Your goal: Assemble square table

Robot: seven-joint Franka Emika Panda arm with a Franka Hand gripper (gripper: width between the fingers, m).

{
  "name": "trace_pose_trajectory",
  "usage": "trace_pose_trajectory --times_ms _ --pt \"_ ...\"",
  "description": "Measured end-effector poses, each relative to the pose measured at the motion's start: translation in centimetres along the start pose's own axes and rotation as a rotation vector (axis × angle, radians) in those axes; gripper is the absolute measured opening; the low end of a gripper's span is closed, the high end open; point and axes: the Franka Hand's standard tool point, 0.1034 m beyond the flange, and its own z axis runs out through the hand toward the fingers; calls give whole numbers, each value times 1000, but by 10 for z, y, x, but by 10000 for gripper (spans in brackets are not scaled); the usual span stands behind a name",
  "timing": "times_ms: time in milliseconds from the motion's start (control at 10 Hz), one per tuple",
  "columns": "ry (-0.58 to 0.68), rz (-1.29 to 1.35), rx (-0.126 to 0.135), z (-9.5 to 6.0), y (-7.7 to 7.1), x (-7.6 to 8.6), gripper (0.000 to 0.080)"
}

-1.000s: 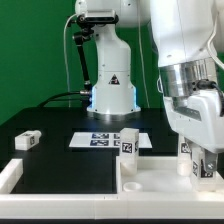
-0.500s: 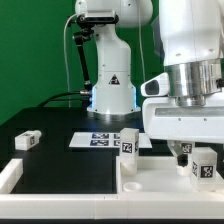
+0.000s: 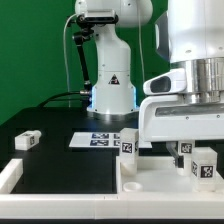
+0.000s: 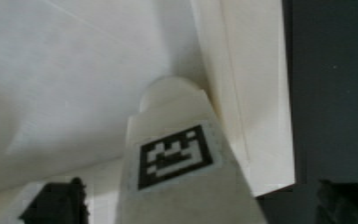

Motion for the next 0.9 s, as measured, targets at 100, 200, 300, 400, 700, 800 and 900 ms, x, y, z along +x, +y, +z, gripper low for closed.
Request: trace_pose_trajectory --times_ms 100,200,300,400,700,800,900 --pt "0 22 0 0 0 0 552" --pt "-1 30 0 1 0 0 552" --pt "-2 104 0 1 0 -1 363" --pt "-2 184 -2 1 1 -1 288" --pt "-25 460 -18 0 2 -2 288" --pt "-34 650 -19 -1 3 0 288" --pt "-59 791 -20 -1 4 0 288"
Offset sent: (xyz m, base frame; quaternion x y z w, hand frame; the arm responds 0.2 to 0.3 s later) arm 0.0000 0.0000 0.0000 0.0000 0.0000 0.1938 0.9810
